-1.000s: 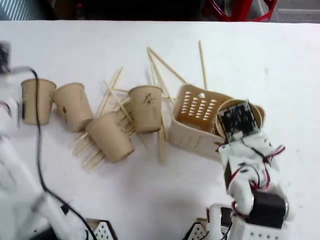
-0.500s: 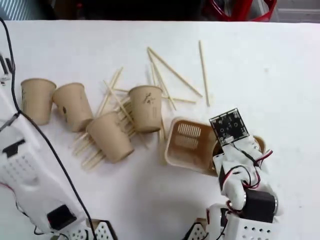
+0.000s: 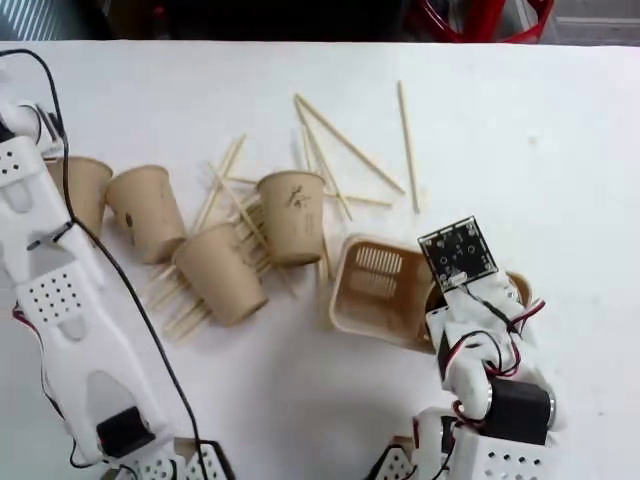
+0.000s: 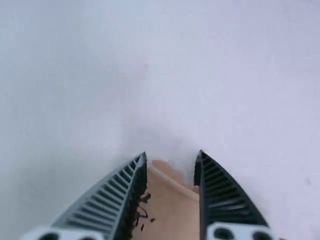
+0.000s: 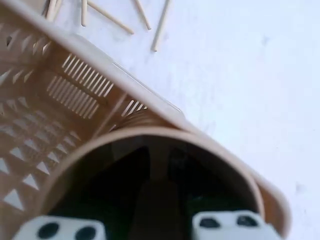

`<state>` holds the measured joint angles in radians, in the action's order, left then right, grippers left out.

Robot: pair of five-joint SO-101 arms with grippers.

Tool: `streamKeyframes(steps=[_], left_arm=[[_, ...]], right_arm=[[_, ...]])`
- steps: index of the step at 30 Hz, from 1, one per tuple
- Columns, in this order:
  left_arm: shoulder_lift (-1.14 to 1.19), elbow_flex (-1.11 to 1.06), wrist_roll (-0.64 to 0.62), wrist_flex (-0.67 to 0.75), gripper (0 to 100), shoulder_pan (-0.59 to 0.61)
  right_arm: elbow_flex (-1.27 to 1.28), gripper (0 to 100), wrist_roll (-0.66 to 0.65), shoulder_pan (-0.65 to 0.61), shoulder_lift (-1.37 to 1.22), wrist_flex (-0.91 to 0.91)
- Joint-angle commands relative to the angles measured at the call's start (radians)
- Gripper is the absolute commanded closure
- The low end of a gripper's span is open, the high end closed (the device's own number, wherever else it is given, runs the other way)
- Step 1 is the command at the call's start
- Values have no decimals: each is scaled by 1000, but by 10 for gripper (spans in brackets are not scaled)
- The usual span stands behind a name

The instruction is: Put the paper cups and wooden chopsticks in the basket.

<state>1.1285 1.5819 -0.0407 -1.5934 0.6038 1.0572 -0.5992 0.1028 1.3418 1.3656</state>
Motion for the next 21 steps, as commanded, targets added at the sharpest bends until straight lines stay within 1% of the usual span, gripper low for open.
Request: streamKeyframes(steps=[1,4,6,12,15,18,21], left_arm=[[1,48,-8,103,826,-25],[10,40,8,117,827,-47],[8,-3,31,121,828,-65],[8,-140,18,219,830,-76],[8,-187,21,241,831,-76],[8,-219,69,238,831,-74],[5,-218,117,167,831,-71]], right_arm=[[48,925,-6,5,-2,-15],[48,925,-6,5,-2,-15],[48,925,-6,5,-2,-15],[48,925,-6,5,-2,-15],[48,925,-6,5,-2,-15],[48,925,-6,5,-2,-15],[48,925,-6,5,-2,-15]])
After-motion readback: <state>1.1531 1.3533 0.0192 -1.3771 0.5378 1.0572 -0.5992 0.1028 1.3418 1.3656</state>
